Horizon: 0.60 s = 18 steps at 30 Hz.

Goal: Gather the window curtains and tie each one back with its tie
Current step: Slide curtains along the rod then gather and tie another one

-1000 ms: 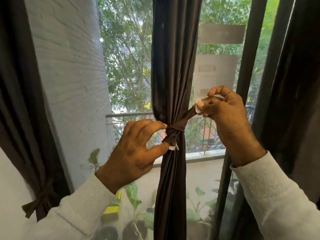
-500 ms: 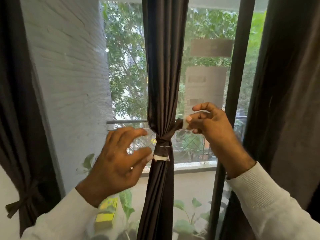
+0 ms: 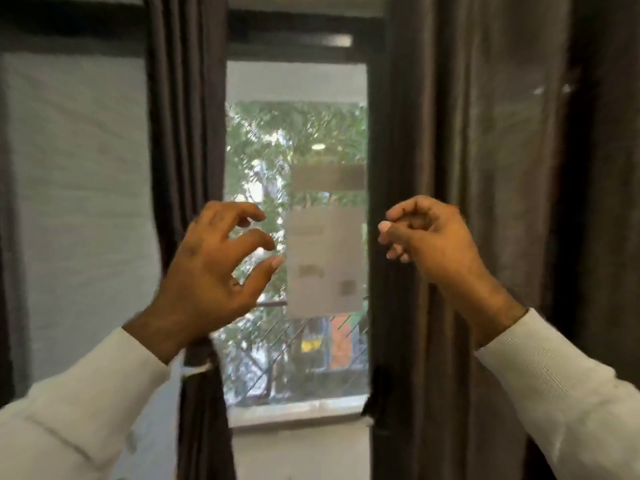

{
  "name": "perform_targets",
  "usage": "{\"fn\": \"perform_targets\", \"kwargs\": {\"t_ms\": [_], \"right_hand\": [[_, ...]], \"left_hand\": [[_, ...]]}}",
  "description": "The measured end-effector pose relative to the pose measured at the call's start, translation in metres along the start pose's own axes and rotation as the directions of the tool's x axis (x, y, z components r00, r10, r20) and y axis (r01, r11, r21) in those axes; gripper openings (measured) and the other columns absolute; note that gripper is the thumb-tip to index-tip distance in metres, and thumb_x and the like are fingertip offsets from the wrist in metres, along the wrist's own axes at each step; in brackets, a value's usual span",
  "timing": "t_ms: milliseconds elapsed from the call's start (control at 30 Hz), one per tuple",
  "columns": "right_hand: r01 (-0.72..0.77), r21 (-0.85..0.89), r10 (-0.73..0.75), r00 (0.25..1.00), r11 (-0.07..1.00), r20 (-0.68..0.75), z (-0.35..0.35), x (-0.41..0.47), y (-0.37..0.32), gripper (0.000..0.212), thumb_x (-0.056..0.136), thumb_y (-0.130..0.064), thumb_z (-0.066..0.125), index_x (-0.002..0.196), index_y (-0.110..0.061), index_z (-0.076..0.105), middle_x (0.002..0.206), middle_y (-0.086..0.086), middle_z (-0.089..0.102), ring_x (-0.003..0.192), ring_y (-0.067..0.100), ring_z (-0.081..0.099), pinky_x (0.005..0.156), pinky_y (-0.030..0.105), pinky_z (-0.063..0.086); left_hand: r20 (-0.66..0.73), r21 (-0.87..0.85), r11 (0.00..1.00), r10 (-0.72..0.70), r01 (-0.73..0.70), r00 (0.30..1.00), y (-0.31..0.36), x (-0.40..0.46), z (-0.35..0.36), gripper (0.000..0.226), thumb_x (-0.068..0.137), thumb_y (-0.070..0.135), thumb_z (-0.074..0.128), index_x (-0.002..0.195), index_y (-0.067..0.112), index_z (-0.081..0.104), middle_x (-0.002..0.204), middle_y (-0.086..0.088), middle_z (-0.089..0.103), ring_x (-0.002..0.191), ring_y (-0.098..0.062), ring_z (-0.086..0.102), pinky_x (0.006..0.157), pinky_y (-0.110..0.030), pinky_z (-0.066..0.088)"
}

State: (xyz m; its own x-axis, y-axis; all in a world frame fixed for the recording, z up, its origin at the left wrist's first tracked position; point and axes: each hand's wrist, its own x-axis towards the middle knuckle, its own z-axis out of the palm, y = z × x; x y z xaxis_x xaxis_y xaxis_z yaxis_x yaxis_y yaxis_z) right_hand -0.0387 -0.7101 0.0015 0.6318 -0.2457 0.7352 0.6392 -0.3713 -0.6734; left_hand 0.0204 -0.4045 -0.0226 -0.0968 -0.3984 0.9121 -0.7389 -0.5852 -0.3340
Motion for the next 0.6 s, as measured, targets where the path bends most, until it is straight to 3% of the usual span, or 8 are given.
{"fn": "perform_targets", "kwargs": {"t_ms": [133, 267, 367, 500, 600], "right_hand": [[0.102, -0.093, -0.111, 0.989, 0.99, -0.097, -0.056, 0.035, -0.012, 0.012, 0.095, -0.005, 0.076, 0.099, -0.002, 0.066, 0.075, 0.019, 0.074, 0.052, 0.015, 0.064, 0.048, 0.02, 0.049], [0.115, -0.234, -0.157, 0.973, 0.965, -0.171, -0.099, 0.078, -0.005, 0.011, 0.092, -0.014, 0.08, 0.094, -0.013, 0.069, 0.072, 0.01, 0.076, 0.053, 0.018, 0.067, 0.056, 0.031, 0.056], [0.094, -0.302, -0.157, 0.969, 0.949, -0.191, -0.119, 0.11, -0.001, 0.012, 0.092, -0.017, 0.081, 0.093, -0.016, 0.069, 0.076, 0.011, 0.077, 0.054, 0.018, 0.07, 0.063, 0.038, 0.061], [0.121, -0.482, -0.227, 0.959, 0.868, -0.169, -0.131, 0.144, 0.0, 0.014, 0.092, -0.024, 0.081, 0.096, -0.022, 0.068, 0.082, 0.002, 0.075, 0.07, 0.014, 0.072, 0.061, 0.023, 0.054], [0.134, -0.538, -0.271, 0.945, 0.832, -0.183, -0.134, 0.172, -0.004, 0.017, 0.092, -0.029, 0.081, 0.099, -0.026, 0.066, 0.089, -0.003, 0.072, 0.08, 0.012, 0.07, 0.067, 0.024, 0.055]], "left_hand": [[-0.036, -0.028, 0.998, 0.057, -0.058, 0.998, 0.009, 0.081, 0.044, 0.022, 0.096, 0.035, 0.076, 0.098, 0.013, 0.077, 0.123, -0.008, 0.063, 0.107, -0.03, 0.058, 0.094, -0.051, 0.049], [-0.075, -0.085, 0.996, -0.001, -0.005, 0.997, 0.013, 0.156, 0.089, 0.026, 0.095, 0.045, 0.072, 0.098, 0.02, 0.074, 0.115, 0.002, 0.06, 0.109, -0.022, 0.053, 0.093, -0.047, 0.05], [-0.111, -0.152, 0.983, -0.119, 0.102, 0.987, 0.014, 0.204, 0.123, 0.038, 0.095, 0.06, 0.063, 0.102, 0.023, 0.07, 0.109, 0.007, 0.059, 0.109, -0.02, 0.055, 0.092, -0.043, 0.05], [-0.097, -0.241, 0.923, -0.331, 0.3, 0.939, 0.025, 0.26, 0.156, 0.072, 0.091, 0.082, 0.06, 0.126, 0.019, 0.062, 0.117, 0.003, 0.062, 0.109, -0.02, 0.061, 0.093, -0.043, 0.055], [-0.094, -0.199, 0.902, -0.408, 0.384, 0.908, 0.034, 0.305, 0.169, 0.091, 0.079, 0.091, 0.063, 0.131, 0.017, 0.055, 0.117, -0.001, 0.064, 0.107, -0.026, 0.064, 0.088, -0.045, 0.058]]}}
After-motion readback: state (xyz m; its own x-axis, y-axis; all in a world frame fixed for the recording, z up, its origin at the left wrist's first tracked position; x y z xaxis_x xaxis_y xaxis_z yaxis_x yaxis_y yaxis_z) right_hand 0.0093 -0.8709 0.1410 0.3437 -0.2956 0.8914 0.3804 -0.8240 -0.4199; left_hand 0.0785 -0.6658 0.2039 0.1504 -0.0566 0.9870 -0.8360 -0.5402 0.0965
